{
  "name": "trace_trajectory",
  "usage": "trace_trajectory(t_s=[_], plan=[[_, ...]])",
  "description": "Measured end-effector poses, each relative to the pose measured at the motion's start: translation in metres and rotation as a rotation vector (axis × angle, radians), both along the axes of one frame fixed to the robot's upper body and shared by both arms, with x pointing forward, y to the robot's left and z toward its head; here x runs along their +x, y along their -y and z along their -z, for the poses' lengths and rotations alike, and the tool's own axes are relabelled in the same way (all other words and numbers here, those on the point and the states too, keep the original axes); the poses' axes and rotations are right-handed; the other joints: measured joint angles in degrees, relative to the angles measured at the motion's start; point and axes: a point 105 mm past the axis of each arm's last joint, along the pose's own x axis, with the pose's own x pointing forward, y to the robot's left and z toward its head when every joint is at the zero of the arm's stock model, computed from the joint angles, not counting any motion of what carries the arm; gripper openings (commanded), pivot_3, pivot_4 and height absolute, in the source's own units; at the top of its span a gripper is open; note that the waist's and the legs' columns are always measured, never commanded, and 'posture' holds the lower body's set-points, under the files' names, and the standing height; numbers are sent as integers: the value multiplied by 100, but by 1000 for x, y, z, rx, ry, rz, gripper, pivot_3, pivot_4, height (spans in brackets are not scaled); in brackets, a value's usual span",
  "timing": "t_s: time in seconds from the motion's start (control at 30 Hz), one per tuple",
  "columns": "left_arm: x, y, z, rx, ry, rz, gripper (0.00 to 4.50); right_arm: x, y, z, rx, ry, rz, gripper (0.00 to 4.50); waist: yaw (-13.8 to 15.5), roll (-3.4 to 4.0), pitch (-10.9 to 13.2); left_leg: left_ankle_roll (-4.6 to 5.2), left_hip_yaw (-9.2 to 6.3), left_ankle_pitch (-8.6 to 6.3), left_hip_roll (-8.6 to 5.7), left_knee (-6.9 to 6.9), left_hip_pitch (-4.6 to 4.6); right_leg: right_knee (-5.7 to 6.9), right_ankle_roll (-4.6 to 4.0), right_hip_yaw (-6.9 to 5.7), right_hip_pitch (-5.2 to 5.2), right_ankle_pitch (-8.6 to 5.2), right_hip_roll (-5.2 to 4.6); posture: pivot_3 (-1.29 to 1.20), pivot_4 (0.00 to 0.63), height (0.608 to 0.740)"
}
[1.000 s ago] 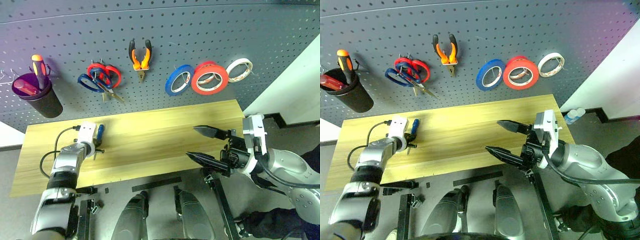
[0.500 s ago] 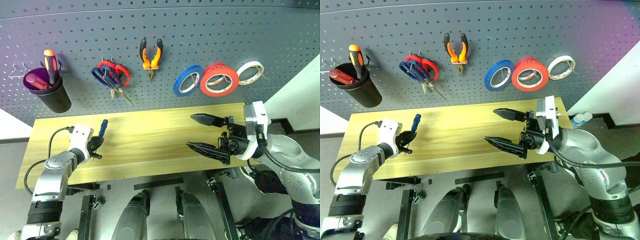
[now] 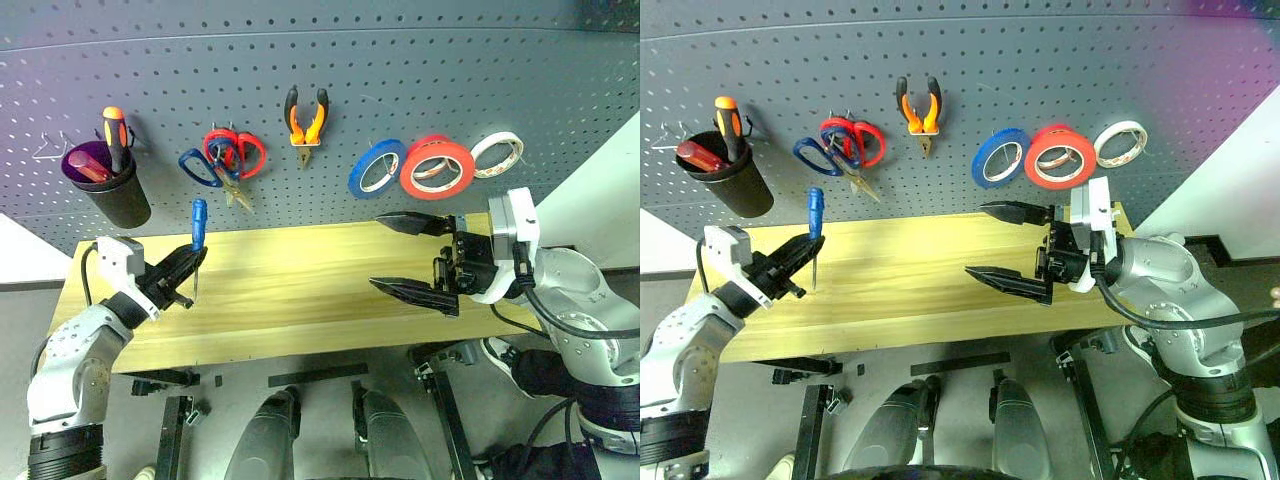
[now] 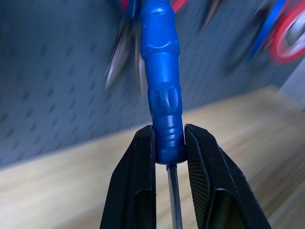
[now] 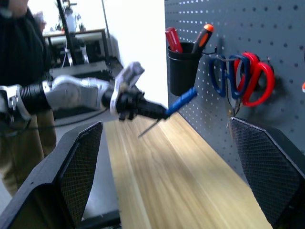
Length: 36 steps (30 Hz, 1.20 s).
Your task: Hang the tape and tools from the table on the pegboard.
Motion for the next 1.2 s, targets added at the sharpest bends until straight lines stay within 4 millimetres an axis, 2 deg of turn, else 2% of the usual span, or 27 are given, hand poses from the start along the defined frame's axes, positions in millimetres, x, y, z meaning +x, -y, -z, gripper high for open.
trace_trajectory(t_s=[0.17,0.33,0.5,0.67,0.77,1.0,1.2], plan=[[-1,8,-52,-86,156,59,540,2,-1,8,-40,5,-12,4500,60,4,-104,-4,0,3,1,3,20,3,-3,0,17,3,7,20,122,740],[1,13,-92,-120,278,79,540,5,-3,7,-47,26,-19,4500,103,6,-156,-10,-1,7,6,6,38,5,-8,2,35,7,25,19,113,740],[2,7,-139,-123,446,33,540,9,-7,4,-33,69,-4,4500,100,3,-210,-16,1,10,8,6,44,5,-9,5,39,14,32,20,108,740],[10,-6,-170,-106,573,-45,540,9,-14,13,-67,82,-16,4500,95,1,-241,-40,4,25,10,5,53,11,-12,8,41,16,38,19,100,740],[14,-15,-181,-88,621,-85,540,7,-18,17,-78,86,-33,4500,90,-3,-261,-40,6,25,10,5,56,12,-11,10,43,17,38,16,98,740],[22,-39,-180,-22,633,-189,540,7,-17,21,-81,76,-29,4500,89,-6,-288,-40,7,26,10,6,60,14,-10,13,45,19,38,10,97,740],[23,-69,-184,1,665,-317,540,6,-16,26,-81,57,-27,4500,92,-7,-296,-35,7,24,10,8,64,22,-11,14,45,21,38,14,99,740]])
